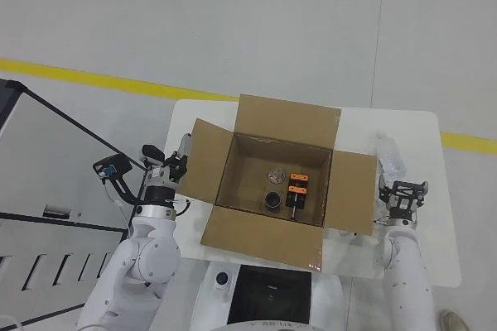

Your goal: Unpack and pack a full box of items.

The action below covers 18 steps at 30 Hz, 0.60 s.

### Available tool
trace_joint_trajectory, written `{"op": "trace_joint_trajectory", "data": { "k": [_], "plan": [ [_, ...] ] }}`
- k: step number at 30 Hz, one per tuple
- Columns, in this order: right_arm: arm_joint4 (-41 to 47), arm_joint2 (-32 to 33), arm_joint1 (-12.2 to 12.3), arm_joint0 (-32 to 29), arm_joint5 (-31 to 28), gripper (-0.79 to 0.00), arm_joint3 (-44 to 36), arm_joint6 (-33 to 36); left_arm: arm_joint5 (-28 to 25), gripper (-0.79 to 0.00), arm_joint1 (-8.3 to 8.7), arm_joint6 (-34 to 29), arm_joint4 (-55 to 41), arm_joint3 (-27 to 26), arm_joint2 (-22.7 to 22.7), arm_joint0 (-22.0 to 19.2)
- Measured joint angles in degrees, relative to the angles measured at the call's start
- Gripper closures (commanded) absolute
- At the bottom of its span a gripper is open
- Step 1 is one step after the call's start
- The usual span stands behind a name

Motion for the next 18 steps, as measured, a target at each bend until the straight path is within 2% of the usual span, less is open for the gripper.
{"op": "trace_joint_trajectory", "data": {
  "k": [10,18],
  "plan": [
    [2.56,0.40,0.67,-2.53,-1.18,-0.785,-5.97,1.36,0.00,-0.785,0.00,0.00,0.00,0.00,0.00,0.00],
    [7.53,0.92,1.06,-0.94,-2.69,-0.785,-8.88,9.54,0.00,-0.785,0.00,0.00,0.00,0.00,0.00,0.00]
  ]
}}
